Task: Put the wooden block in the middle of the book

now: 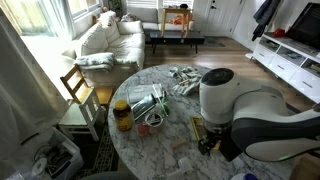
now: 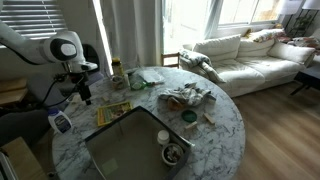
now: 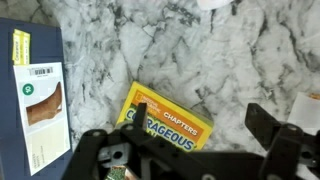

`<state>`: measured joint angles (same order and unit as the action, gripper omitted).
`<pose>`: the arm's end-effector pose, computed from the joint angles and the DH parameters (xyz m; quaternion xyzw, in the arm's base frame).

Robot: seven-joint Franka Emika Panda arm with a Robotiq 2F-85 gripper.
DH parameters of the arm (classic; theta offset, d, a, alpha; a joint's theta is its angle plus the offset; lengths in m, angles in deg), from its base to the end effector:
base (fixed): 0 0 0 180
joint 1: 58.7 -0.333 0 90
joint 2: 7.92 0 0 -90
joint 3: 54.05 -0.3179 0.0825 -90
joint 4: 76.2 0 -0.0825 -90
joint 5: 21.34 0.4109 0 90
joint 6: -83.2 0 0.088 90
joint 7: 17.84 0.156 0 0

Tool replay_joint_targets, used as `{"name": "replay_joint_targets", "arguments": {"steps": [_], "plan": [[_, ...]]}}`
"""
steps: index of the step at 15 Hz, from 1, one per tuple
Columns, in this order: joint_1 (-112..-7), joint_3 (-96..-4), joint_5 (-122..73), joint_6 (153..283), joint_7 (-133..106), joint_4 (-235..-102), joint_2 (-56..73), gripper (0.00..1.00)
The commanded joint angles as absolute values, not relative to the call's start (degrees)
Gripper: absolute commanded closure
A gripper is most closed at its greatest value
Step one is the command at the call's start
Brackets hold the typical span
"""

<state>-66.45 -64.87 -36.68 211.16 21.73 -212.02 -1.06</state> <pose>0.4622 0.1387 0.1909 0.9850 -0.0854 -0.0689 0.1331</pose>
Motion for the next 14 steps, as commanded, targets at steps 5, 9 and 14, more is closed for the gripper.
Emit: {"name": "replay_joint_targets", "arguments": {"steps": [5, 9, 14], "plan": [[-72.0, -61.0, -47.0, 210.8, 30.9, -205.8, 8.5, 0.00], [-74.5, -58.6, -52.9, 210.0, 34.7, -203.2, 12.1, 0.00], [-76.5, -56.6, -58.1, 209.3, 37.3, -201.1, 15.1, 0.00]]}}
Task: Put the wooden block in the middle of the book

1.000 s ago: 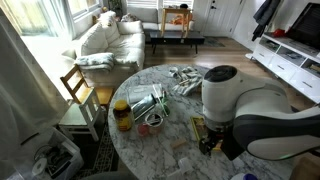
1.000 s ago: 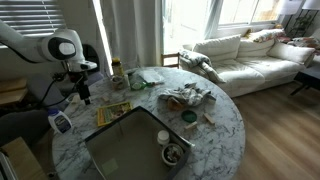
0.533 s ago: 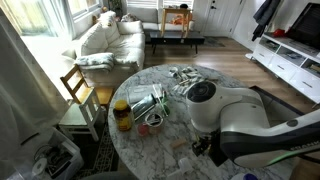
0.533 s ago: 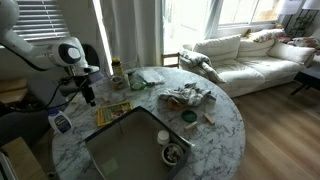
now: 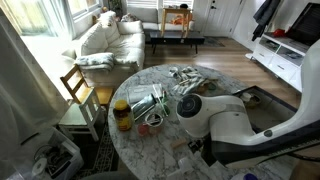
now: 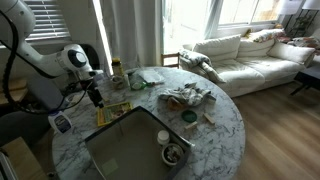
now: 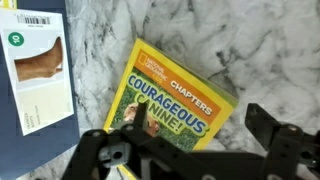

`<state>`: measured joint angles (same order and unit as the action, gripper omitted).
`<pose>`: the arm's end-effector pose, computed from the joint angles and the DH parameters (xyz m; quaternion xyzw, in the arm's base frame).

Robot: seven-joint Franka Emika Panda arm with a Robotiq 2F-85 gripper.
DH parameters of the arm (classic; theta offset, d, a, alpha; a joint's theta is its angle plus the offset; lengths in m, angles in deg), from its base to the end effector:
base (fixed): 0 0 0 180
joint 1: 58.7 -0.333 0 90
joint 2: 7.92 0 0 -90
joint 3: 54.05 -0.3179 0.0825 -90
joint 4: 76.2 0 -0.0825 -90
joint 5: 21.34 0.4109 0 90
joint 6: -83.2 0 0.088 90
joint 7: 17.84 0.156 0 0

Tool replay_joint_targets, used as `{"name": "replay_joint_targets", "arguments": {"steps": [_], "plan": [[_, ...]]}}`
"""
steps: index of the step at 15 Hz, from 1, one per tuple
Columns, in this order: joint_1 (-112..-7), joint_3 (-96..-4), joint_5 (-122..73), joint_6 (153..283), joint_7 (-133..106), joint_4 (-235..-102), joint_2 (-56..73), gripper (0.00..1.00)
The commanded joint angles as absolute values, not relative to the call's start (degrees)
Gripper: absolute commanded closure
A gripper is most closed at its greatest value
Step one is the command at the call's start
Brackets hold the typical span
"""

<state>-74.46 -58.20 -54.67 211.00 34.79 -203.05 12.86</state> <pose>0.5001 0.1436 0.1271 0.9680 -0.0633 -0.0240 0.2415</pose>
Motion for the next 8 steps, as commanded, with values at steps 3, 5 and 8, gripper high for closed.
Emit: {"name": "replay_joint_targets", "arguments": {"steps": [3, 5, 8], "plan": [[-77.2, -56.2, -60.9, 207.7, 38.1, -200.3, 15.8, 0.00], [-77.2, -56.1, -62.1, 206.1, 38.0, -200.1, 15.4, 0.00], [-76.7, -56.4, -63.8, 203.5, 37.7, -200.2, 14.9, 0.00]]}}
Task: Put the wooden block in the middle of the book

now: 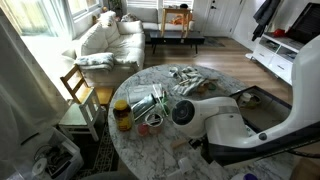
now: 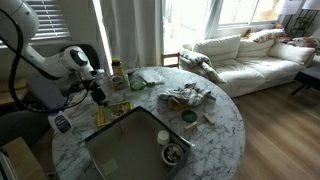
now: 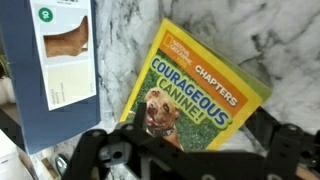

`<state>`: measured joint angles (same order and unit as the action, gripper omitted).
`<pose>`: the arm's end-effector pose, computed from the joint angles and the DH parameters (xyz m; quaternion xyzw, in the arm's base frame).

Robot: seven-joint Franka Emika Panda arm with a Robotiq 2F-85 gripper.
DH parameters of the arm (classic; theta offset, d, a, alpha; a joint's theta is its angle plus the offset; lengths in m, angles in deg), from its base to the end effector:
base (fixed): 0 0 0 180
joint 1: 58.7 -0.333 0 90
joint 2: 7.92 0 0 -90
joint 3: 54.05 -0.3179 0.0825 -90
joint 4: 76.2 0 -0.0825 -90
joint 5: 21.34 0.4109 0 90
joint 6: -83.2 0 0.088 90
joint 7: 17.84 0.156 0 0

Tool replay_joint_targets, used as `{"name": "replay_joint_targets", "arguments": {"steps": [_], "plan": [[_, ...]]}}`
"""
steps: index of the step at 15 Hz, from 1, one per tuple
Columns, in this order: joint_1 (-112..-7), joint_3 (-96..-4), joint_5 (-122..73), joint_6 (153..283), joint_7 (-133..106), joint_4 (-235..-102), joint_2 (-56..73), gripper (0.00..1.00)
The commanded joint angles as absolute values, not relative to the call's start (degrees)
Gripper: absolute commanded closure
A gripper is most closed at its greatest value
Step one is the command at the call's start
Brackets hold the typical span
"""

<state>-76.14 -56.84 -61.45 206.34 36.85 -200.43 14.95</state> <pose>0.5106 0.1336 0.1252 0.9523 -0.0409 -0.0115 0.3023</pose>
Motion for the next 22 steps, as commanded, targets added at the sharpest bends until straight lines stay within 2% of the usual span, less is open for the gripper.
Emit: {"name": "replay_joint_targets", "arguments": {"steps": [1, 12, 22], "plan": [[-76.5, -56.4, -64.2, 202.6, 37.6, -200.3, 14.7, 0.00], [-75.4, -56.5, -72.6, 192.3, 41.6, -196.9, 15.5, 0.00], [-75.4, -58.3, -70.8, 183.6, 47.8, -193.9, 18.7, 0.00]]}}
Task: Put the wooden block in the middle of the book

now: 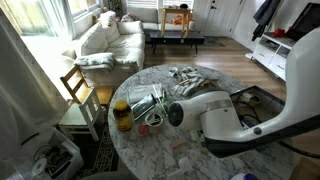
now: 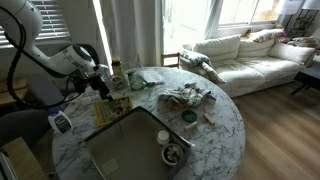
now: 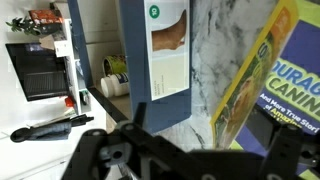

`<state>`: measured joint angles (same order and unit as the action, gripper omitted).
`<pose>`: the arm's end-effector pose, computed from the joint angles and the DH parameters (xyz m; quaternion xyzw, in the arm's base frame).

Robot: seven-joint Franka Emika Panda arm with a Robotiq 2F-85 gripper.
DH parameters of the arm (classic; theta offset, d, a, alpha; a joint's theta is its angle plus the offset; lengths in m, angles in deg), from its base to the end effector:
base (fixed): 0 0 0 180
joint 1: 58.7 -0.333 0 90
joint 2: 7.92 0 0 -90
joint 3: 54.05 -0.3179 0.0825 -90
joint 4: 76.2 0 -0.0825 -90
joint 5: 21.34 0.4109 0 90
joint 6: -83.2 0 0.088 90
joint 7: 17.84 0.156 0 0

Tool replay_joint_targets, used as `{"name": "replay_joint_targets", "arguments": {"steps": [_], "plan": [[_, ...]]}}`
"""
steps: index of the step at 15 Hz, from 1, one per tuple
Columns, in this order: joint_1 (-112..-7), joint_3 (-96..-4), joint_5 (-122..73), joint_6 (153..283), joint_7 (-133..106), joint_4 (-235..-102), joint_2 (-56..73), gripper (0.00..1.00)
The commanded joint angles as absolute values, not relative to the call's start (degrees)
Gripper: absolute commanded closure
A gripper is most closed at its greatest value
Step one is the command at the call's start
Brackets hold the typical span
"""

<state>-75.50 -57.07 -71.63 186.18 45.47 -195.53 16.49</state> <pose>0.5223 0.0816 0.1566 0.8794 -0.0978 -0.0055 0.4659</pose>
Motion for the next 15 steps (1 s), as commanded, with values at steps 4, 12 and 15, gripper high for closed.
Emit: {"name": "replay_joint_targets", "arguments": {"steps": [4, 12, 15], "plan": [[-69.5, -54.3, -76.0, 187.9, 47.3, -201.8, 11.9, 0.00], [-60.1, -52.1, -74.6, 193.6, 45.8, -202.4, 7.9, 0.00], [-59.2, -52.5, -70.6, 199.0, 43.4, -203.2, 4.9, 0.00]]}}
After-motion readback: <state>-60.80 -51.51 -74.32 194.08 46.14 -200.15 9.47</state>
